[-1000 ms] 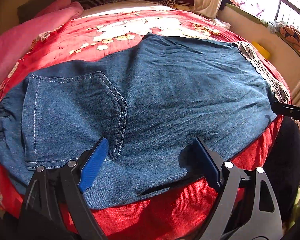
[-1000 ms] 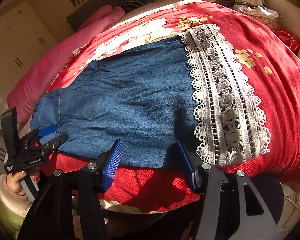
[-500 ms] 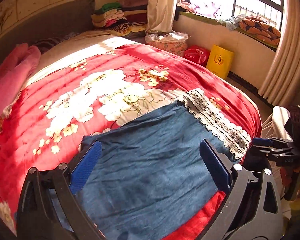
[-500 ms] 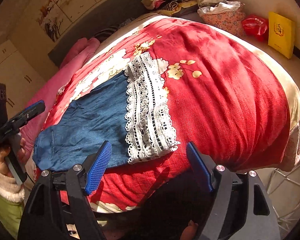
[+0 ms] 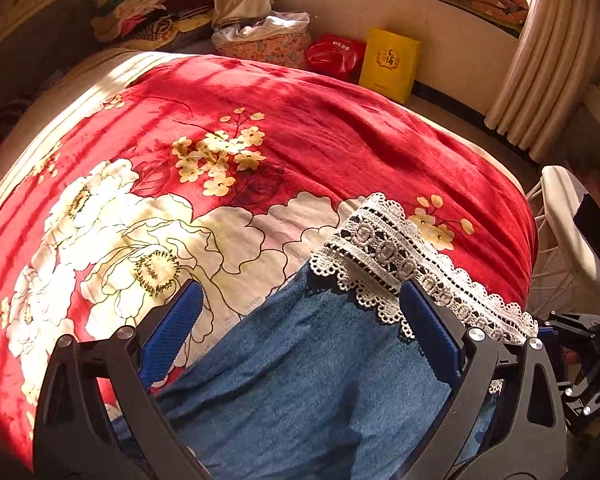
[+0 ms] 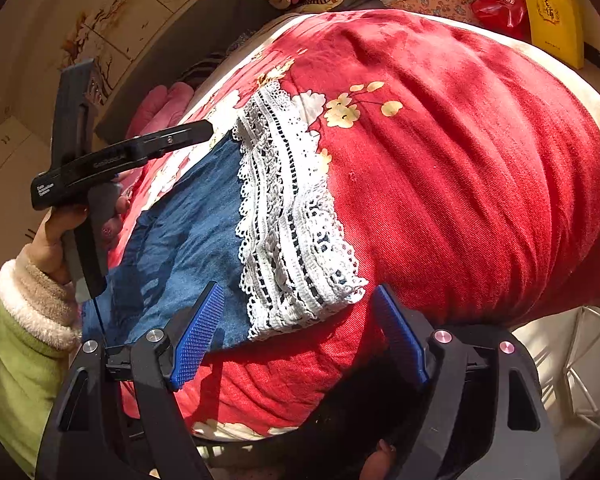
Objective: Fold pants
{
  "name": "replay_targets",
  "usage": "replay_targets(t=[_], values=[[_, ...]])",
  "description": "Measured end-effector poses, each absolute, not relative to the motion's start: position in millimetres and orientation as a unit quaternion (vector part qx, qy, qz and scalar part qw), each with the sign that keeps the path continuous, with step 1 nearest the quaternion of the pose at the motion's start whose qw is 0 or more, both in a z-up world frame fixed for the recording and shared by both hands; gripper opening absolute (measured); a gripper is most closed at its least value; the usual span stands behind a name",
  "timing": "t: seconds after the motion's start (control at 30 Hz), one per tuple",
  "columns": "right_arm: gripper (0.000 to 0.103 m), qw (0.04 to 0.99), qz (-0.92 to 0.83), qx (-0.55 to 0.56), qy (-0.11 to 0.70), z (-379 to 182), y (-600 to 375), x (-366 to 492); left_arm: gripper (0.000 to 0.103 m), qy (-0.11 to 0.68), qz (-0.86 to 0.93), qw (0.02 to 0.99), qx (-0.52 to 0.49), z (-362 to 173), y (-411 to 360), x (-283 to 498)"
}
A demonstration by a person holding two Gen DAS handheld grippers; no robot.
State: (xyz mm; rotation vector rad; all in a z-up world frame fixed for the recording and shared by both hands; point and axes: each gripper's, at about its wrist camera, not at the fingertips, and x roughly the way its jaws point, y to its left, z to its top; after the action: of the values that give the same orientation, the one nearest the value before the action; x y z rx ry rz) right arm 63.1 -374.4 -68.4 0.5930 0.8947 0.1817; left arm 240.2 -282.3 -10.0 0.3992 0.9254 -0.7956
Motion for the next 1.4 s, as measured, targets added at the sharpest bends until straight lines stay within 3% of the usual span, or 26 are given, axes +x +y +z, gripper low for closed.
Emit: replay_targets(t=[0.17, 0.27, 0.3, 0.4, 0.53, 1.07, 1.4], values=[[0.077, 0.851, 0.083, 0.295, 0.426, -72.9, -376.9, 67.3, 0.092, 0.451, -0.400, 0.775, 0.190, -32.5, -298.6, 257.3], [0.076, 0.855, 0.075, 0.287, 0.425, -72.9, -372.5, 68.2, 0.077, 0.476, -0.425, 0.755, 0.152, -43.2, -299.6, 264.7], [0.075, 0.857, 0.074, 0.284, 0.424, -72.3, -371.2, 69.0, 0.065, 0.481, -0.435, 0.748, 0.142, -45.7, -300.5, 264.8], [0.050, 0.860, 0.071, 0.281, 0.420, -71.3, -368.9, 71.2, 0.037, 0.482, -0.459, 0.732, 0.141, -49.7, -306.0, 256.9], [0.028, 0.858, 0.089, 0.295, 0.410, -69.9, -370.3, 72.9, 0.021, 0.481, -0.463, 0.731, 0.142, -47.1, -302.7, 256.1], [0.026, 0.913, 0.199, 0.166, 0.316, 28.8, -273.9, 70.2, 0.017, 0.389, -0.491, 0.778, 0.040, 37.9, -200.6, 253.7], [0.026, 0.879, 0.274, 0.073, 0.384, -6.6, -163.2, 99.4, 0.017, 0.413, -0.421, 0.807, -0.034, 4.3, -89.8, 241.5]])
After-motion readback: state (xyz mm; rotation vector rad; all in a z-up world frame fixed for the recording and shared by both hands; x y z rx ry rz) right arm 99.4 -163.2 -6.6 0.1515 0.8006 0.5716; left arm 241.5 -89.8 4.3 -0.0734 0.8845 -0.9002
